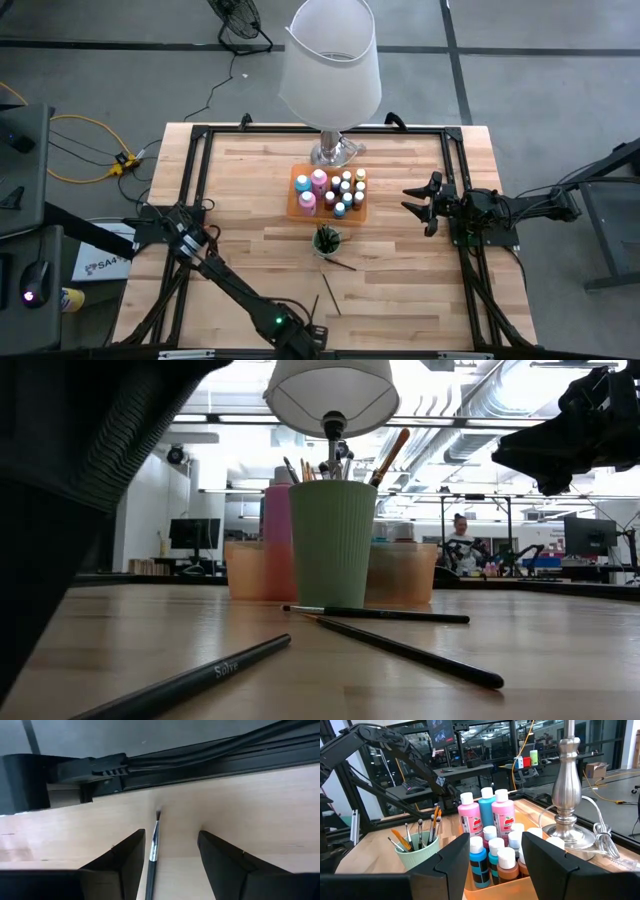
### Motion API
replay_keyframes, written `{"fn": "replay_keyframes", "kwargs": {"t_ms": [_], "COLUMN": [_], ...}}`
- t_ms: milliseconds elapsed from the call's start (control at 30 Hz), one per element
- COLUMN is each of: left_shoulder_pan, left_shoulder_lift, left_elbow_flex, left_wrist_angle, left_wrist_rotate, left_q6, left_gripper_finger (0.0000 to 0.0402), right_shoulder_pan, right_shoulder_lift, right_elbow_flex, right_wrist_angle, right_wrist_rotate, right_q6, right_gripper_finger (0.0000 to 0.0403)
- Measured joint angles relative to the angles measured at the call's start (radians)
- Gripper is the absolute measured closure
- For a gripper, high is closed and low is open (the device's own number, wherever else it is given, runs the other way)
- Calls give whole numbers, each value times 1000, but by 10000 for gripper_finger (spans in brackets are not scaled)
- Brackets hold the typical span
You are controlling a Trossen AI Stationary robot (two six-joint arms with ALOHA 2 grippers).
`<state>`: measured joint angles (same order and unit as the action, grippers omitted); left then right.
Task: Pick & Place Paint Supplies
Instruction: Put the gray paintbrushes into the green cup
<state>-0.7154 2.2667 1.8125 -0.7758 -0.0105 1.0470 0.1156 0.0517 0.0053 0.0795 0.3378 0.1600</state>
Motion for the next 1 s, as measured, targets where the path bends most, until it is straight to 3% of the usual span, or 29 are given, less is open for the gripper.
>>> {"fn": "replay_keyframes", "kwargs": {"t_ms": [300, 567, 900, 1000], "left_shoulder_pan": [-5, 18, 15, 12], "left_shoulder_lift": [91, 118, 132, 132], "left_elbow_flex": [164, 173, 174, 174], "left_wrist_angle": [-126, -155, -190, -203], "left_wrist_rotate": [-18, 51, 52, 50], "left_q6": [-3, -81, -117, -143], "left_gripper_finger": [215, 215, 216, 233], "right_shoulder_pan": [0, 0, 0, 0], "right_shoulder_lift": [0, 0, 0, 0], "right_elbow_flex": [0, 0, 0, 0], "right_wrist_angle": [0, 0, 0, 0], "right_wrist_rotate": [0, 0, 0, 0], "right_q6": [0, 0, 0, 0], "right_gripper_finger": [229, 229, 229, 229]}}
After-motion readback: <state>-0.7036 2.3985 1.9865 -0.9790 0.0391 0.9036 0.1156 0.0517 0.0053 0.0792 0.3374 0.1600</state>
